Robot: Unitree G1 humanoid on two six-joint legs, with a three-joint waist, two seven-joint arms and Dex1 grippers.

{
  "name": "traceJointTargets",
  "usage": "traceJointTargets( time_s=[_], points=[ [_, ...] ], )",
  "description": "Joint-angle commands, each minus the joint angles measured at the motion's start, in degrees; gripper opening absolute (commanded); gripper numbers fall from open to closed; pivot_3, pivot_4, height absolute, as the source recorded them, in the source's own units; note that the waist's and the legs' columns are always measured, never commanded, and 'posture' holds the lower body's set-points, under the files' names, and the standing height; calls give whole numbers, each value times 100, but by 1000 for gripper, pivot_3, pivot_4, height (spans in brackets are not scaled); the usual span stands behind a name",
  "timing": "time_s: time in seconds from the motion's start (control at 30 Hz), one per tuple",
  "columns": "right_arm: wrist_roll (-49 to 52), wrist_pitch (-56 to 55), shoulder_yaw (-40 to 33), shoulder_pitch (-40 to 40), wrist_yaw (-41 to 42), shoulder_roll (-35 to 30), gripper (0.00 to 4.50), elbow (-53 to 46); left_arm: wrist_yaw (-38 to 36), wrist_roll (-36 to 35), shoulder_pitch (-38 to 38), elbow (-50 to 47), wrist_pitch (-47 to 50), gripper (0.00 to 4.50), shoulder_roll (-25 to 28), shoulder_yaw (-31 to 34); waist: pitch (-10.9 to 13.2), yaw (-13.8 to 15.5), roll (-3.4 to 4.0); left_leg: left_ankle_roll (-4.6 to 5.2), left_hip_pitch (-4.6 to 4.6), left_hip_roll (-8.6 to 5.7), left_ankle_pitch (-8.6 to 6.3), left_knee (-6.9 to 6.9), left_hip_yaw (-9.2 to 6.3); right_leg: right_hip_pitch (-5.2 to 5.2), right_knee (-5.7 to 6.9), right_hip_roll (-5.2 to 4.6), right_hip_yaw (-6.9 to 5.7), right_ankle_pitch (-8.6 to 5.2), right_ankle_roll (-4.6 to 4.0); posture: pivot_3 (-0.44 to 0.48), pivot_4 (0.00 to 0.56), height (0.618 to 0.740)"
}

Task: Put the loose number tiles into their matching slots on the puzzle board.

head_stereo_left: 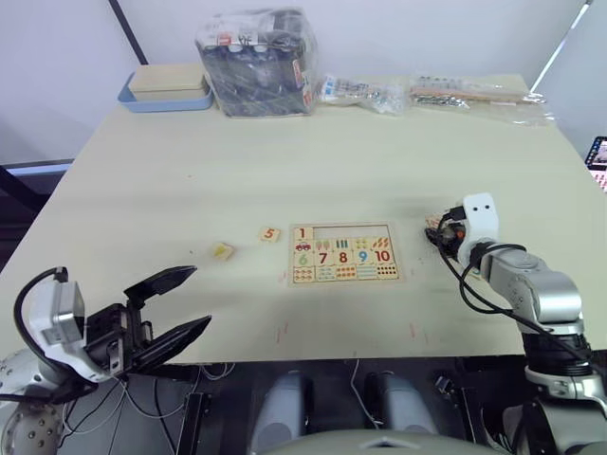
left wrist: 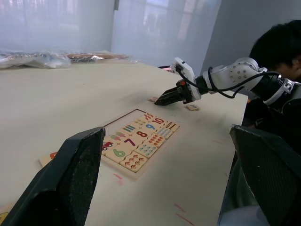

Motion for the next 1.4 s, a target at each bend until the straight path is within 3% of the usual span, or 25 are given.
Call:
traceJointTargets(
  time_s=[0.03,0.23,0.37,0.57,0.77,1.13,1.4],
  points=[
    [-106,-102,34,10,-15,22,942,4,20,-23,11,-48,-58,4500,-4,82,-2,-3,-2,0,0,0,0,0,1,0,0,0,0,0,0,0,150,740],
    [-56,-270,7,-23,278,-97,900,27,46,26,24,-64,-79,4500,-25,40,-3,-42,-3,0,2,2,0,1,1,1,1,1,3,0,0,0,150,740],
    [404,-48,142,-276,1297,-641,900,-293,65,34,65,-92,-85,4500,-62,55,1,-65,1,0,0,2,0,0,5,0,0,0,6,0,0,0,150,740],
    [959,594,752,-1244,2672,-1509,900,-499,35,47,102,-45,-101,4500,-57,94,4,-134,3,0,3,11,0,-2,5,-3,0,6,6,0,0,0,150,740],
    [958,764,1772,-2575,3741,-1814,900,-186,-16,53,221,1,-146,4500,-72,155,6,-129,5,0,0,14,-1,-4,7,-9,-1,7,7,0,-2,0,150,740],
    [165,457,3586,-4640,4781,-983,900,1328,-30,74,462,18,-258,4500,-98,248,7,-133,6,-1,-6,10,-1,-5,11,-15,-4,-4,5,2,-4,0,150,740],
    [-766,-516,4223,-5222,5090,-107,900,2839,-27,108,646,-23,-388,4500,-176,222,10,-143,10,-2,-9,8,-1,-5,15,-16,-4,-9,0,4,-8,0,150,740]
  ],
)
